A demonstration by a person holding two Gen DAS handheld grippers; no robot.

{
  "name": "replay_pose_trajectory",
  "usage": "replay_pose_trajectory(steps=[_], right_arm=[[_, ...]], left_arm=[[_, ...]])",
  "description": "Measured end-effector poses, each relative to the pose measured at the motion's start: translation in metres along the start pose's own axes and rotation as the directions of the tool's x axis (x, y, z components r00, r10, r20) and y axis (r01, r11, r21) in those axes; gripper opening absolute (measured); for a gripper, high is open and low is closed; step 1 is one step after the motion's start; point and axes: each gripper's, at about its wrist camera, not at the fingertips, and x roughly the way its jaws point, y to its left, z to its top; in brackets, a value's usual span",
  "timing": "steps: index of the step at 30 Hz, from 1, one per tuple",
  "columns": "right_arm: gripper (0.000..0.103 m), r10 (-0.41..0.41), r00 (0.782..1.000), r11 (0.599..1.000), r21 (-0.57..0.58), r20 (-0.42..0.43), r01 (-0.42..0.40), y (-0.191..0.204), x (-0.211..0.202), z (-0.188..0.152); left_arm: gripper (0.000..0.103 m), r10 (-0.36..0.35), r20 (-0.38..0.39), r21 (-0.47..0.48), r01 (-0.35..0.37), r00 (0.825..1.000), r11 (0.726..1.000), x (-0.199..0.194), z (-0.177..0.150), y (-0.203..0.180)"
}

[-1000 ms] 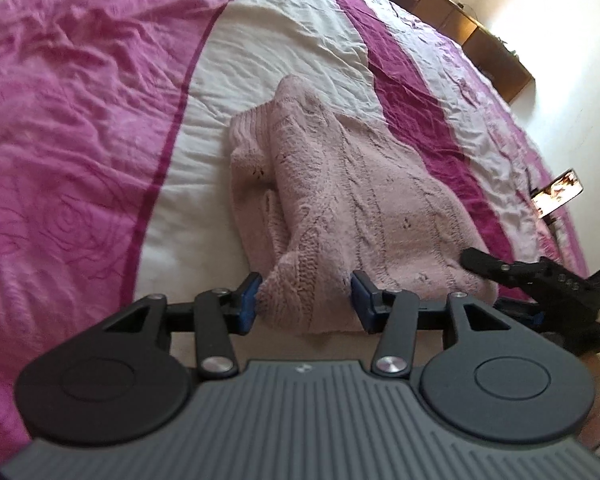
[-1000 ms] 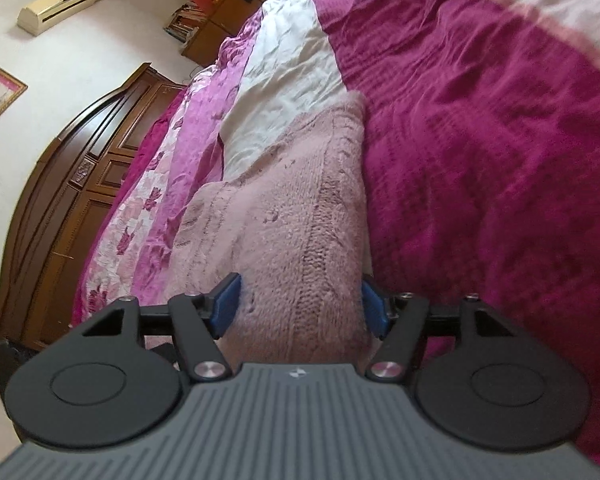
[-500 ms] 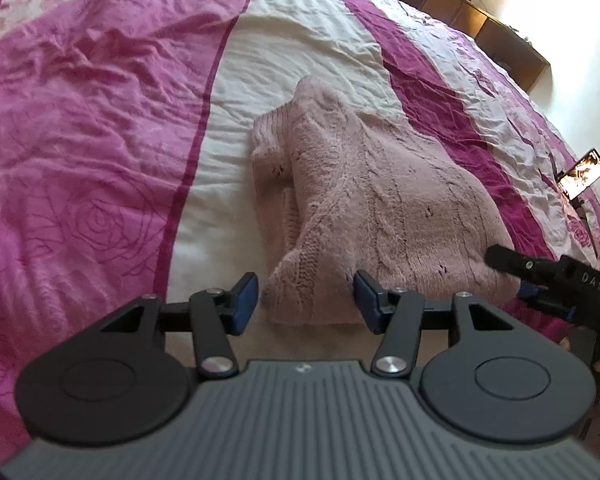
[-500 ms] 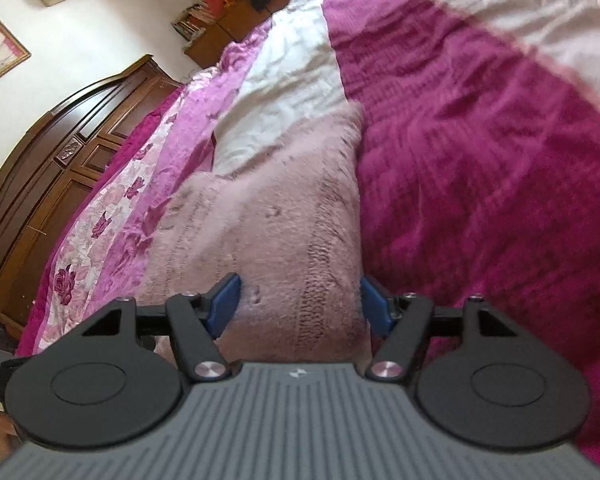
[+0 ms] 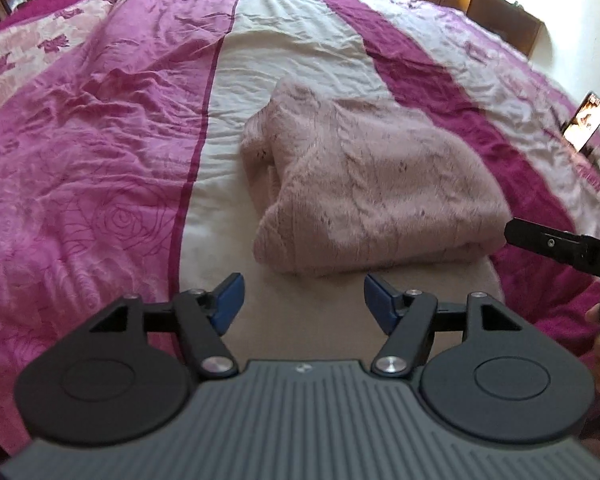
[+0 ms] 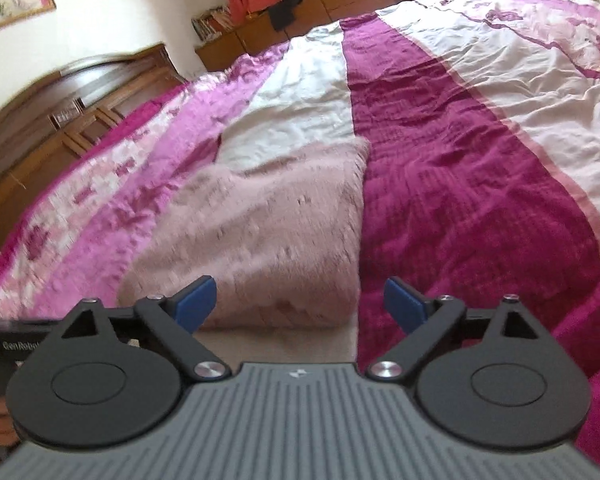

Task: Fold small clothes

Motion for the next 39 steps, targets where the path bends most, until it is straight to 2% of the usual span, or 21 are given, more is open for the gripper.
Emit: replay_pose_trajectory(steps=[5, 10, 13, 16, 39], right_arm=[[0.095, -0.063, 0.996, 0.997, -0.041, -0.063, 0.060, 0.006, 0.011, -0.019], [0.095, -0.137, 0.985, 0.987, -0.104, -0.104, 0.126, 0.012, 0.025, -0.038], [0.096, -0.162, 0.980, 0.980, -0.135, -0.112, 0.146, 0.014, 0.031, -0.046], [0.099, -0.160, 0.980, 0.980, -0.134, -0.116, 0.144, 0.013, 0.034, -0.048], [0.102, -0.157, 0.980, 0.982, -0.123, -0.121, 0.142, 0.011, 0.040, -0.049]], left_arm=[[0.068, 0.064, -0.038, 0.024, -0.063, 0.997, 0.998, 0.017, -0.013, -0.007], [0.068, 0.145, -0.086, 0.045, -0.141, 0.986, 0.989, 0.041, -0.025, -0.013], [0.068, 0.169, -0.085, 0.058, -0.164, 0.982, 0.985, 0.045, -0.029, -0.017], [0.076, 0.188, -0.083, 0.068, -0.183, 0.979, 0.981, 0.048, -0.030, -0.020], [0.077, 0.210, -0.081, 0.047, -0.206, 0.974, 0.977, 0.051, -0.032, -0.020]])
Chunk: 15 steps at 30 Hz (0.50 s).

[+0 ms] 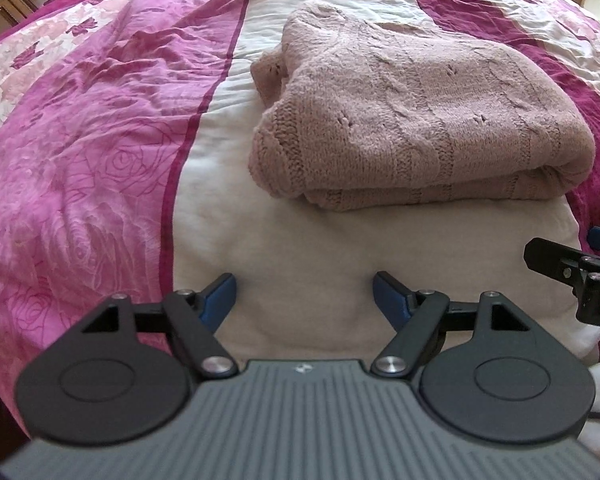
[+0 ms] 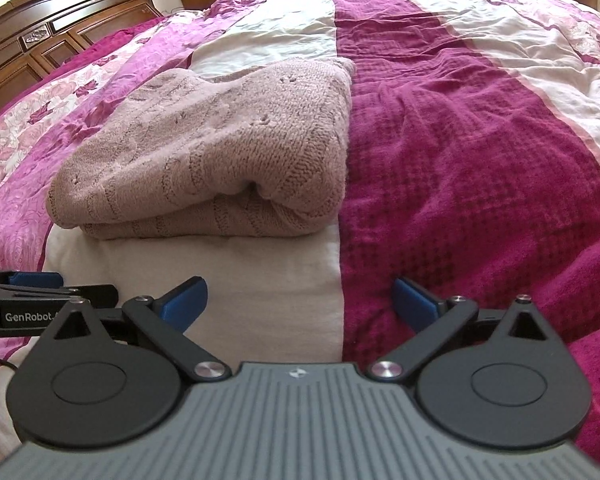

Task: Fold small clothes

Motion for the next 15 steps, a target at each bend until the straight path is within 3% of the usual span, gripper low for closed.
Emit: replay_pose_trajectory(steps=[15], right_arm=[[0.102, 0.001, 1.000, 1.000, 0.000, 0.000, -0.001, -0.0004, 0.0003, -0.0001]], left_arm=[[0.077, -0.001, 0.001, 0.001, 0.001, 1.000, 1.000, -0.0005, -0.0007, 0.0001]])
